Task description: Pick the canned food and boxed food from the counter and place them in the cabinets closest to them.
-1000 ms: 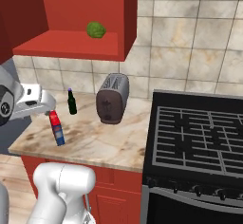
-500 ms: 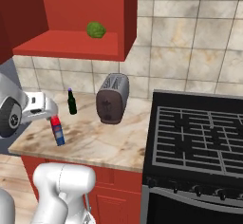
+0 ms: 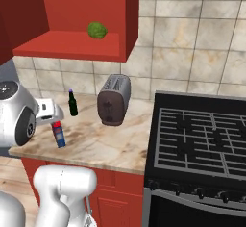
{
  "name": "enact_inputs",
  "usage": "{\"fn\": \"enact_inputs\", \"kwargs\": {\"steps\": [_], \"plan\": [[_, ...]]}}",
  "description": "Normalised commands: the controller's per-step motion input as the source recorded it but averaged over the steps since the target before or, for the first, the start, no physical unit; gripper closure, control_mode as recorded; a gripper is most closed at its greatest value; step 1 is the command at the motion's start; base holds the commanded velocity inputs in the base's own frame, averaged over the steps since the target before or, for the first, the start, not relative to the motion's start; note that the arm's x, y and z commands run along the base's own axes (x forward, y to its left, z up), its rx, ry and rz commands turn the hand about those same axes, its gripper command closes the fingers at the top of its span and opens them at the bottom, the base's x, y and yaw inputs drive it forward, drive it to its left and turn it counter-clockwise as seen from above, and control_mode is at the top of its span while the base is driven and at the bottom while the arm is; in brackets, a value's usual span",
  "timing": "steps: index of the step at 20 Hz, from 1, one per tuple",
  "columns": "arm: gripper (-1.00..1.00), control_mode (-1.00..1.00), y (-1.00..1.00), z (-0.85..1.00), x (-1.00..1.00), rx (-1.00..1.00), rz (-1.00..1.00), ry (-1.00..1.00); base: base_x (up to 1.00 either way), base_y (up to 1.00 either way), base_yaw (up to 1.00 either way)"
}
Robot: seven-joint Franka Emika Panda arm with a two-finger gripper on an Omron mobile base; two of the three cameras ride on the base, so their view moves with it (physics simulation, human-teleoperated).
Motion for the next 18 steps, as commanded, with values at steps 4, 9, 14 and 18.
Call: {"fn": "enact_inputs", "kwargs": {"steps": [4, 9, 14, 18], "plan": [[-1.0, -1.0, 0.0, -0.18, 0.19, 0.06, 0.1, 0.0, 0.0, 0.0, 0.0], [-1.0, -1.0, 0.0, -0.18, 0.25, 0.05, 0.09, 0.0, 0.0, 0.0, 0.0], [-1.0, -1.0, 0.0, -0.22, 0.23, 0.04, 0.08, 0.0, 0.0, 0.0, 0.0], [-1.0, -1.0, 0.04, -0.25, 0.21, 0.02, 0.04, 0.0, 0.0, 0.0, 0.0]]}}
